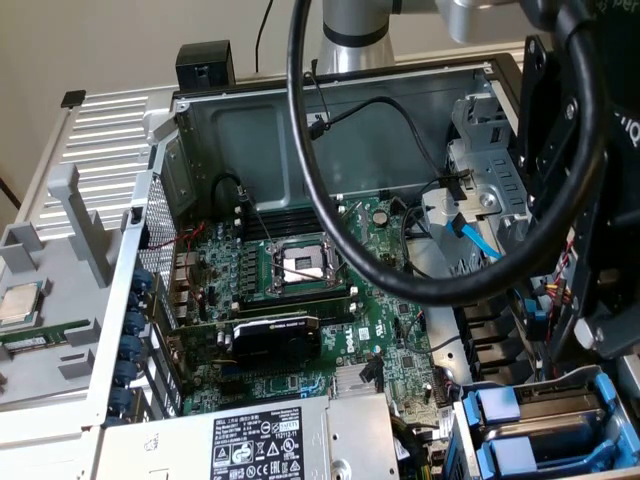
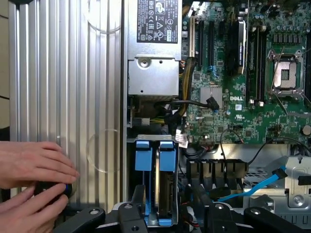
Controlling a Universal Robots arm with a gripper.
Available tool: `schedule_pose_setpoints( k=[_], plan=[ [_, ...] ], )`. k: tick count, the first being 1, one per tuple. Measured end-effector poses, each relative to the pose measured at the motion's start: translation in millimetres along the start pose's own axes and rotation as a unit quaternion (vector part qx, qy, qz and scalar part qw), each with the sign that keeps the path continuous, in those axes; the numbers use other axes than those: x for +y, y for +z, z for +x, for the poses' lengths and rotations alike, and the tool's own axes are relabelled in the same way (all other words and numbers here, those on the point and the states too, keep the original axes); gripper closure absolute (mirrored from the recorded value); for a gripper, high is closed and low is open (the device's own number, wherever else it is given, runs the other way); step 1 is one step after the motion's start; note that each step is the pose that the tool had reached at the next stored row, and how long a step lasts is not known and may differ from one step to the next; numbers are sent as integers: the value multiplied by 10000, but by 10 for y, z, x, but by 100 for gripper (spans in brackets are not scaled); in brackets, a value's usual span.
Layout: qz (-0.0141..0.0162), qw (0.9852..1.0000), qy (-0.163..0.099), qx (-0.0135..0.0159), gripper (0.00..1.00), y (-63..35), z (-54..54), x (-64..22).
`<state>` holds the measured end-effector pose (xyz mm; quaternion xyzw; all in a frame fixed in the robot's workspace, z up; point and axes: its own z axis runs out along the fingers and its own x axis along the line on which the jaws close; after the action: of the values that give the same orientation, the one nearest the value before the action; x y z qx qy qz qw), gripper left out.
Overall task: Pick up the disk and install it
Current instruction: 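Insert the disk into the insertion slot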
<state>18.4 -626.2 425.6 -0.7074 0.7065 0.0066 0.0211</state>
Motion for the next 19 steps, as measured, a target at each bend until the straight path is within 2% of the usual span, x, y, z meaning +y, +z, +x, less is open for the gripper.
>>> schedule_pose_setpoints(
  k=[8,19],
  plan=[
    [4,10000,-1,-2,49,2,-6,0],
    [13,10000,0,0,49,5,-117,-35]
  ],
)
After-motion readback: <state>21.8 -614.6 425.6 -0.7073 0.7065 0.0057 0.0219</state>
